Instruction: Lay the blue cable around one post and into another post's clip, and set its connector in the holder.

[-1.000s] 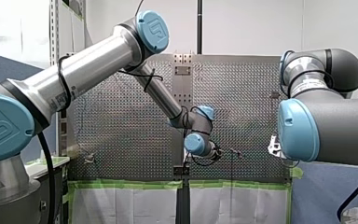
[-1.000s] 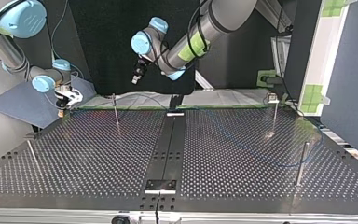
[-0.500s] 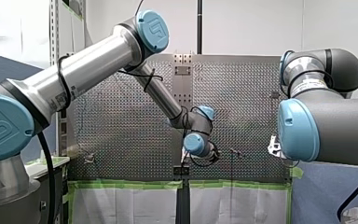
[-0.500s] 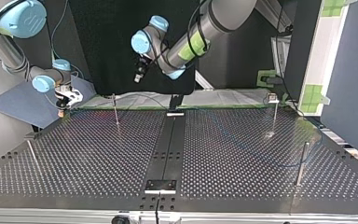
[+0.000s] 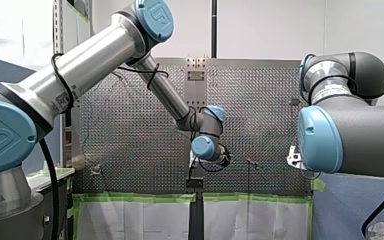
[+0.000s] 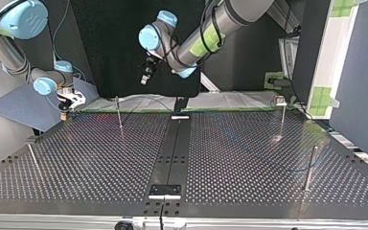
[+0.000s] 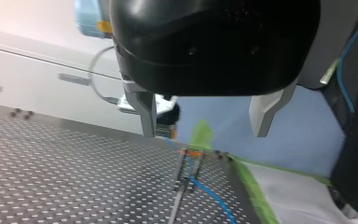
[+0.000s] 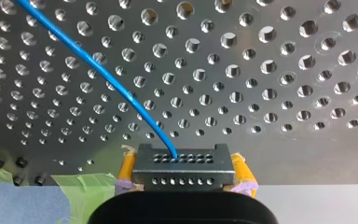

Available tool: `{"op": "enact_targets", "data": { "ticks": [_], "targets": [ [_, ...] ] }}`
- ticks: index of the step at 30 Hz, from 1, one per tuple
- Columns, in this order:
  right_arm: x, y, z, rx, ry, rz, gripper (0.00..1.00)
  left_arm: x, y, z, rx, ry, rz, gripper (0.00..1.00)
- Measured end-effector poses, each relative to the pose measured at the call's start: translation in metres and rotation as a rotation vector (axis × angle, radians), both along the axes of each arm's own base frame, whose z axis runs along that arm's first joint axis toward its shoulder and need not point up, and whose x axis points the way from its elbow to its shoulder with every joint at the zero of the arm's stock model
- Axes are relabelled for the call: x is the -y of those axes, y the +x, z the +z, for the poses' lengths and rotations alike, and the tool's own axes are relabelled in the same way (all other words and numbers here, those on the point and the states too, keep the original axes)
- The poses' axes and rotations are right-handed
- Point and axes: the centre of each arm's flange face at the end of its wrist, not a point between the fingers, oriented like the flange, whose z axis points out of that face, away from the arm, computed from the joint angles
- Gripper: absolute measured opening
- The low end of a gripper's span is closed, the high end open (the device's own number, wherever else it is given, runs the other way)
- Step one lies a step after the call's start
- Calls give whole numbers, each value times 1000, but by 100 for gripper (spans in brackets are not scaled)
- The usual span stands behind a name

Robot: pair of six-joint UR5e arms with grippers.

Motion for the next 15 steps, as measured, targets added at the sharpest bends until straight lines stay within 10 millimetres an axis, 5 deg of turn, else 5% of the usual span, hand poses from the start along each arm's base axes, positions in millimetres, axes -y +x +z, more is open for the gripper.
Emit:
{"op": "enact_targets", "data": {
  "ticks": [15],
  "targets": [
    [-2, 9, 0, -1, 6, 13, 0, -15, -22, 46, 56, -150, 2, 99]
  ]
}}
